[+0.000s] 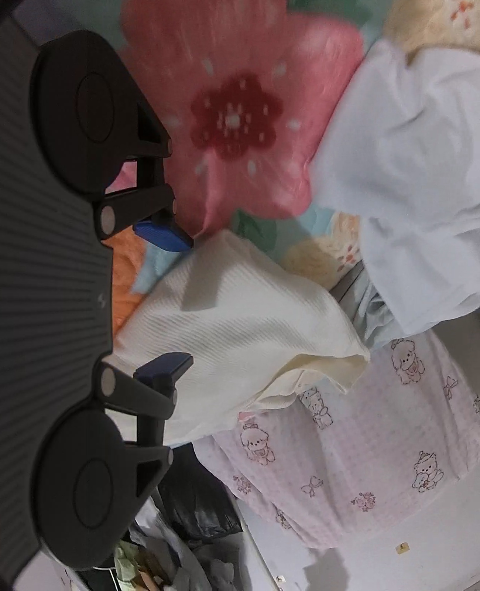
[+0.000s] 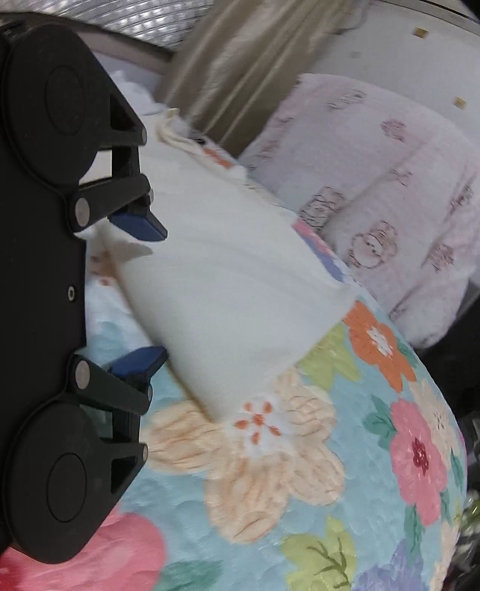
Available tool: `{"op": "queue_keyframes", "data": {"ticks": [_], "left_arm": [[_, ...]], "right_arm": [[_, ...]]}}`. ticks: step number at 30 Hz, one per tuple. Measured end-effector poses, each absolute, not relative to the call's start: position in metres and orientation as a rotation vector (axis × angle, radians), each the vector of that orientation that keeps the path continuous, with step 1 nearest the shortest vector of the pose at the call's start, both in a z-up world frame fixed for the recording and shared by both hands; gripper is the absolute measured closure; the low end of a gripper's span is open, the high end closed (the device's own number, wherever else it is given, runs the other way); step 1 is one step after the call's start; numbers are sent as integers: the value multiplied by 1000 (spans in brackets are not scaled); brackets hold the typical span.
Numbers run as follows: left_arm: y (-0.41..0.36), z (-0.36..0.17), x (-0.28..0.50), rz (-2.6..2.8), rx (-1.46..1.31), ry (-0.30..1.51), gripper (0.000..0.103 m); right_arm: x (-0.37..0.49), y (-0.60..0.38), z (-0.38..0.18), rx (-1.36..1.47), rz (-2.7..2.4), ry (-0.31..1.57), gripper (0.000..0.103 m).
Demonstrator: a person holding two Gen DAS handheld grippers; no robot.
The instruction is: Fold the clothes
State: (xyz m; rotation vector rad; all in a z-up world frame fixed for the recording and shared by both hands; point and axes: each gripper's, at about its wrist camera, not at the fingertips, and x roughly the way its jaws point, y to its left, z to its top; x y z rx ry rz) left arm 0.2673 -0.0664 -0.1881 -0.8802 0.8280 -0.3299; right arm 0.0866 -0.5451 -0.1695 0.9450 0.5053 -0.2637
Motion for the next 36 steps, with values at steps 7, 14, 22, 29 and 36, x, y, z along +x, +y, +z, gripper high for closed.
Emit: {"op": "queue_keyframes", "data": {"ticks": [7,14,22,29,36], "left_arm": [[-93,-156,290,-207,-659,711,95],[-67,-87,214,-249,-583,607,95],[-50,-131,159,-186,-556,770,95],[-35,-70,121,-271,-466,719,95],[-26,-166,116,-217,-493,967,94]], "right_arm": [[127,-562,-163,910,-349,446,92],[89,-543,-69,729,-231,359,94],[27,-529,-135,720,-336,600,95],[1,-507,-70,570,-274,487,95],[-18,-500,-143,561,-333,634,95]]}}
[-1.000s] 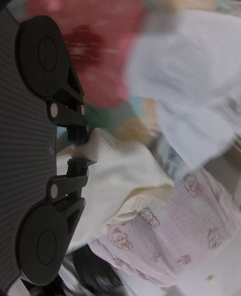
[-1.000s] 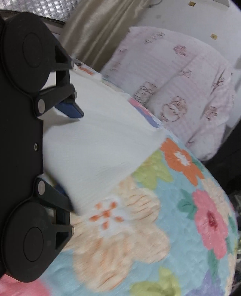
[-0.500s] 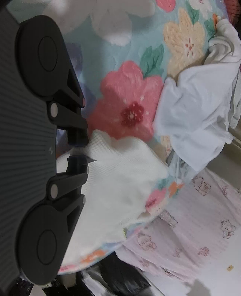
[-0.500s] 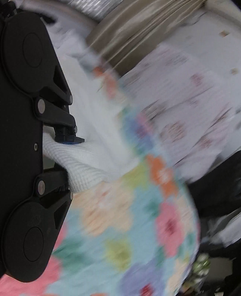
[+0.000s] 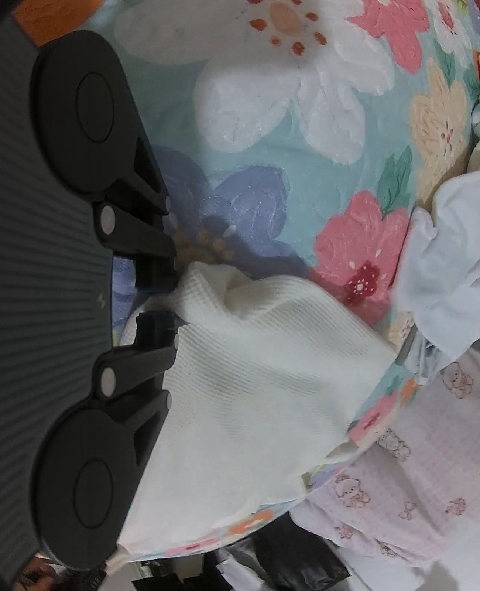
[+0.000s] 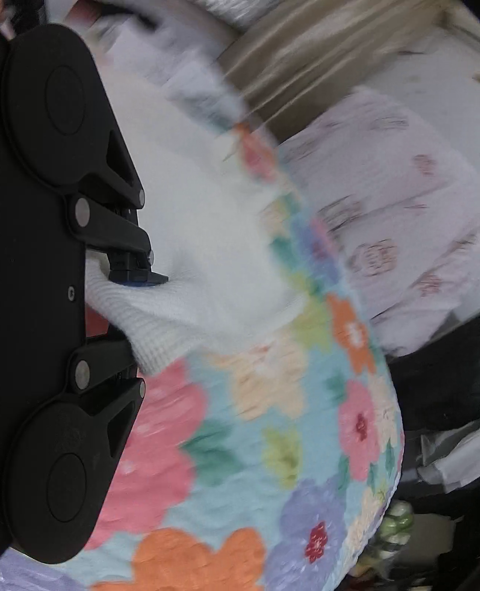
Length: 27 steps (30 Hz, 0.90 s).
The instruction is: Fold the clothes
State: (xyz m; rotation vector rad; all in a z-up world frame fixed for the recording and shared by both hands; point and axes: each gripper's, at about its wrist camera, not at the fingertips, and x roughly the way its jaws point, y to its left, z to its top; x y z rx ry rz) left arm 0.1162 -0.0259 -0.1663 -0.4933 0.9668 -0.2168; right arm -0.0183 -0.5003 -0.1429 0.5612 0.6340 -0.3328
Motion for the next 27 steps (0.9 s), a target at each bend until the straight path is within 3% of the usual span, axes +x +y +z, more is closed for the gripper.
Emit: {"op": "queue_keyframes", "data": {"ticks": [10,16,23,27], "left_arm": [[-14,-119,104,-378,-433,1031,91],[14,-80,103,-345,-278,935,91],[22,-60,157,-480,-359,823,91],[36,-97,166,-514,-527,812,91]], "right_arm": [[-5,-474,-84,379,-338,572,95],[20,-449,-71,241,-392,624,95],[99,-305,-3,-124,-73,506,95],[137,-219,-35,-185,158,560,95]]}}
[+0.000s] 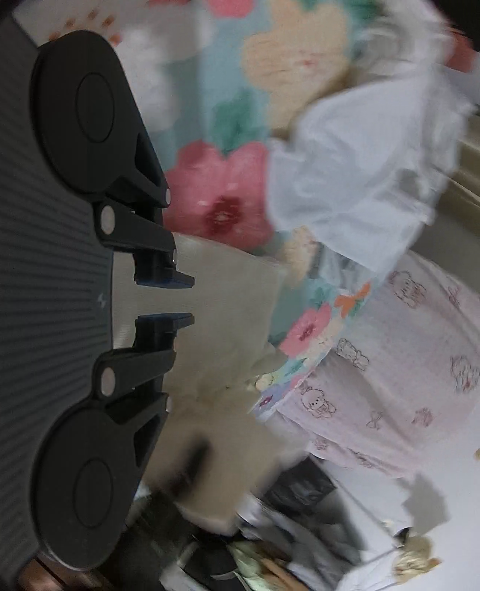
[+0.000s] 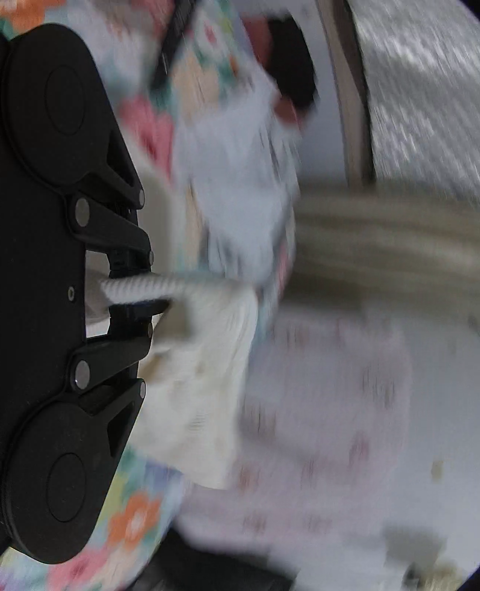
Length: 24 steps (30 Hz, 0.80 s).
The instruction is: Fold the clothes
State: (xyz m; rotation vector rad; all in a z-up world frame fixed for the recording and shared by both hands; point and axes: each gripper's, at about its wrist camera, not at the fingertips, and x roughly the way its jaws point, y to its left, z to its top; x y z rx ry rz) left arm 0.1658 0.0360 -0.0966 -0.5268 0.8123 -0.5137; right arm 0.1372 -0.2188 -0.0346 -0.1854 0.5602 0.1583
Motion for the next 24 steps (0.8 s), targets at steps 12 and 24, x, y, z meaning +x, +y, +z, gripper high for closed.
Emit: {"op": "queue_keyframes", "data": {"ticks": [12,24], "left_arm": [[20,-150,190,-564,-584,947,91],[37,-136,185,-568,-613,890,91]], "right_arm": [[146,-170,-130,-143,261,720,95],[150,-147,-121,-108,289,714,94]]}}
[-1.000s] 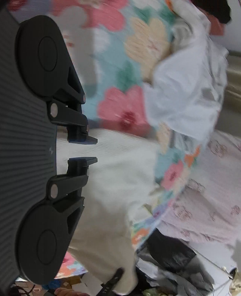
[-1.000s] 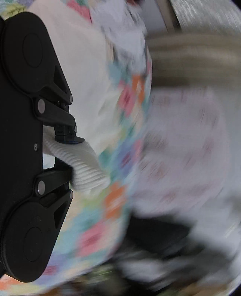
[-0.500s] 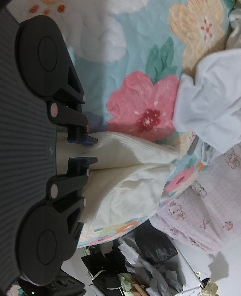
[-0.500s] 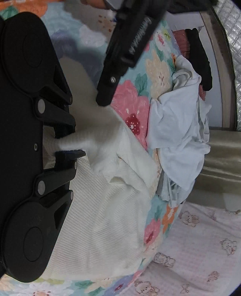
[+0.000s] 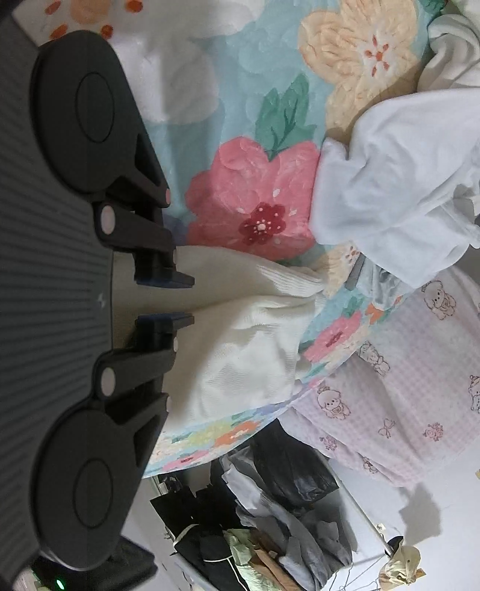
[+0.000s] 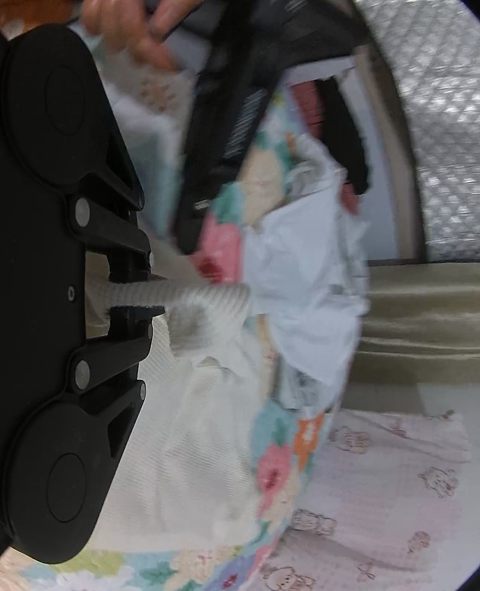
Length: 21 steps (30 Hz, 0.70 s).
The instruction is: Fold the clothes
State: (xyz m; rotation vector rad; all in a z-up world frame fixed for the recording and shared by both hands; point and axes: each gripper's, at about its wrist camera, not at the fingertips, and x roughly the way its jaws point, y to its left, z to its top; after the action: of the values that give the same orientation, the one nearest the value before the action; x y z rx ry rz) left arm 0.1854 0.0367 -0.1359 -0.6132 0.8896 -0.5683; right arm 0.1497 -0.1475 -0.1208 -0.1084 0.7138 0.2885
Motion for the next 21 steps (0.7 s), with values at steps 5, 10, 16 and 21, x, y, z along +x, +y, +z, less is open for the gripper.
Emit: {"op": "queue_keyframes", "data": {"ticks": [5,10,16,21], "left_arm": [[35,-136,186,-585,-612,897,91],[35,-133,182,-602,-607,891,91],[38,-124,171,-622,-599,876,90],[34,-114,162,-653,-572,855,71]], "right_arm": [[145,-132,-126,-141,268,737,93],[143,-134,-121,-75,293,778,81],[115,-157,-96,101,477,755,57],[87,-202,-69,141,415,718,54]]}}
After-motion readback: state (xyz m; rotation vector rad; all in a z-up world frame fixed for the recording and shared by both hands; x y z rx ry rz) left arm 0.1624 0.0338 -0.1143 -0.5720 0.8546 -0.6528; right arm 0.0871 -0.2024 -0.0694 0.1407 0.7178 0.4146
